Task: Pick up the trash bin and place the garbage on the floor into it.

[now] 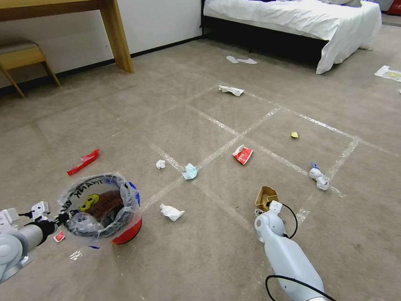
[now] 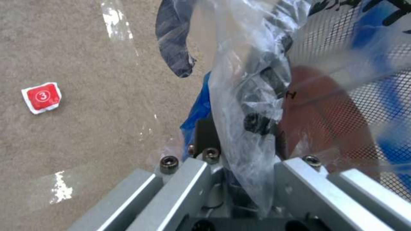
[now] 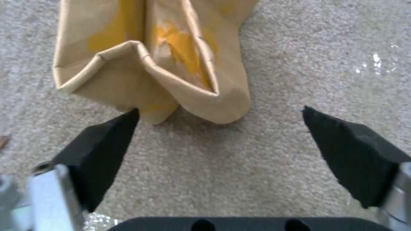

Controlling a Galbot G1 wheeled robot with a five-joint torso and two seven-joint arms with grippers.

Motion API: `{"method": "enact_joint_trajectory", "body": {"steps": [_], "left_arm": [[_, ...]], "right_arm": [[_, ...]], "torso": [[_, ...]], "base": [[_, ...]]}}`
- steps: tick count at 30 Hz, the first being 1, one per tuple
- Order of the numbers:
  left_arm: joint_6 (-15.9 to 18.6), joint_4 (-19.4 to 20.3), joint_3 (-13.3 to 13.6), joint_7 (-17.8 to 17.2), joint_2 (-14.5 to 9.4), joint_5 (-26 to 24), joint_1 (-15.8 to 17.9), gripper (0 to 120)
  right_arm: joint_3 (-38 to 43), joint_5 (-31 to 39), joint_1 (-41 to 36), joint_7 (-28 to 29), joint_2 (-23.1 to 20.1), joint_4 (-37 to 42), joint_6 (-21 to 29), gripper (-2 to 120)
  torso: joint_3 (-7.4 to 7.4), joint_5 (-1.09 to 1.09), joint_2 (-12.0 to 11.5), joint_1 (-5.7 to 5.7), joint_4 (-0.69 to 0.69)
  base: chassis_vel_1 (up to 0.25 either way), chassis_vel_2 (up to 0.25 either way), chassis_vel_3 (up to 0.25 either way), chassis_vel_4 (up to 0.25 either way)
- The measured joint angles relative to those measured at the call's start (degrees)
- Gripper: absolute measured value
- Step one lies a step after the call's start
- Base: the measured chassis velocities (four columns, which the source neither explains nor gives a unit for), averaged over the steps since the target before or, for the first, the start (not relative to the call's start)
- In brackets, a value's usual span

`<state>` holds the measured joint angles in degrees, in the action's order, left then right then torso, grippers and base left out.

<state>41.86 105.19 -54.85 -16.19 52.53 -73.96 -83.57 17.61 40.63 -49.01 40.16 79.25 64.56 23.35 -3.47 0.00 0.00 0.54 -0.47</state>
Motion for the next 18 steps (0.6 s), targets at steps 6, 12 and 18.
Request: {"method": "enact_joint_trajectory", "body": {"steps": [6,12,18], "left_arm": [[-0.2,-0.1,0.0,0.1,0.0,0.2,-0.2,0],[-0.3,-0.3,-0.1,0.2,0.0,0.5,-0.3,0],[-0.4,-0.3,-0.1,0.2,0.0,0.5,-0.5,0]], "right_arm": [[-0.3,-1.0,0.3,-0.4,0.0,-0.4,-0.8,81],[-0.5,-1.4,0.3,-0.8,-0.3,-0.4,-1.1,59],[-0.7,-1.7,1.2,-1.4,-0.3,-2.1,-1.4,49]], "torso": [[0.00,0.00,0.0,0.00,0.00],[0.00,0.00,0.0,0.00,0.00],[0.00,0.00,0.0,0.00,0.00]], "base": [[0.000,0.000,0.000,0.000],[0.000,0.000,0.000,0.000],[0.000,0.000,0.000,0.000]]}}
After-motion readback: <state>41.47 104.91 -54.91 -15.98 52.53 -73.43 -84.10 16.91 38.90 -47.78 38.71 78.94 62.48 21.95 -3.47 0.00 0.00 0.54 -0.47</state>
